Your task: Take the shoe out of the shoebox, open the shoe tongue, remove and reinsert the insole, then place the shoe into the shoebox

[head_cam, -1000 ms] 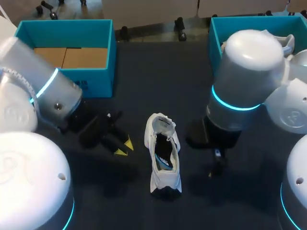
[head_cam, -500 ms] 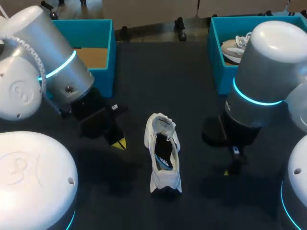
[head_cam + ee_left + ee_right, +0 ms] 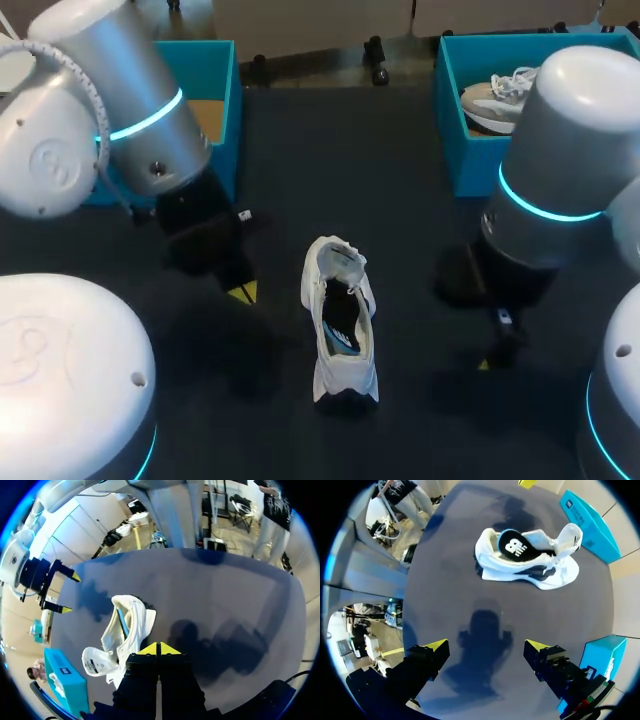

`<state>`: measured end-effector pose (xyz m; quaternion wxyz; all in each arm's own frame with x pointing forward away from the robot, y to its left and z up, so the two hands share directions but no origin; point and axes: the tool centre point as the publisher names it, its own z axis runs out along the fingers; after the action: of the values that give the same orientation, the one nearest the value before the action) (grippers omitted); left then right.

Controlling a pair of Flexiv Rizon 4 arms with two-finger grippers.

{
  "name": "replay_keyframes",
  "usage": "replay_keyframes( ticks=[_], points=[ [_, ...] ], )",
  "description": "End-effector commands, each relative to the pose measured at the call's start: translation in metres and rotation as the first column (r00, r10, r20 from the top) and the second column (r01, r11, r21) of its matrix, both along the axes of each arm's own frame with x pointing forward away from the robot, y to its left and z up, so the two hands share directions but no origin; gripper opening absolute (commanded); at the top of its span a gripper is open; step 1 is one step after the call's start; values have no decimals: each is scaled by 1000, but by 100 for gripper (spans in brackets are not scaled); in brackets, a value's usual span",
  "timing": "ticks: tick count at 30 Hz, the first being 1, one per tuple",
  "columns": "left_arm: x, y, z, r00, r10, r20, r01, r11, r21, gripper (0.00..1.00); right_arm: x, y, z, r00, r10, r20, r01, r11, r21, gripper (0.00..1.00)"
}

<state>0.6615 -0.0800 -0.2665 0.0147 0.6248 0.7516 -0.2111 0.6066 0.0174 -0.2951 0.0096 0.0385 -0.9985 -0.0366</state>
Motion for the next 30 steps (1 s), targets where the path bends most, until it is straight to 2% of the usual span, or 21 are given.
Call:
replay_keyframes(
  ticks=[1, 5, 13, 21, 30],
  points=[
    [15, -8, 12, 997, -75, -33, 78, 992, 102, 0, -3, -23, 8, 1000, 7, 6, -8, 1000, 19, 100],
    [19, -18, 16, 991, -133, -30, 136, 981, 137, 0, -5, -36, 13, 1000, 8, 9, -8, 1000, 23, 100],
    [2, -56, 9, 968, -250, 16, 242, 950, 197, 0, -10, -60, 21, 999, 34, 31, -36, 998, 56, 100],
    [-8, -86, -8, 936, -350, 30, 332, 910, 248, 0, -10, -60, 21, 999, 34, 31, -36, 998, 56, 100],
    [-6, -107, -37, 912, -410, 25, 386, 875, 291, 0, -10, -60, 21, 999, 34, 31, -36, 998, 56, 100]
  ],
)
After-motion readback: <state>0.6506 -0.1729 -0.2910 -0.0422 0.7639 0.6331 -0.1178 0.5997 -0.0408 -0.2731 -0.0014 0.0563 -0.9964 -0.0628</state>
